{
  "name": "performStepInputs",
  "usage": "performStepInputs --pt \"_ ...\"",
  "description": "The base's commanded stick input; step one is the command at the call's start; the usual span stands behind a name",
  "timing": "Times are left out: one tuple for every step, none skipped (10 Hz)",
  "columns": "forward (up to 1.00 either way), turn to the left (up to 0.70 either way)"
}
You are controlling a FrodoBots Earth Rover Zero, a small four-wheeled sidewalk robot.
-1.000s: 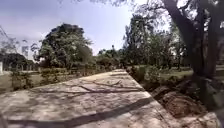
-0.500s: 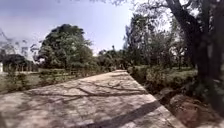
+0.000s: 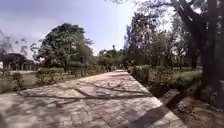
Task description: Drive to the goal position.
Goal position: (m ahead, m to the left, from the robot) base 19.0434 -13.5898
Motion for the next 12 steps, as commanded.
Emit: performStepInputs --pt "0.5 0.0" --pt "0.5 0.0" --pt "0.5 0.0" --pt "0.5 0.0" --pt "0.5 0.0" --pt "0.5 0.0" --pt "0.5 0.0" --pt "0.5 0.0" --pt "0.5 0.0" --pt "0.5 0.0" --pt "0.5 0.0" --pt "0.5 0.0"
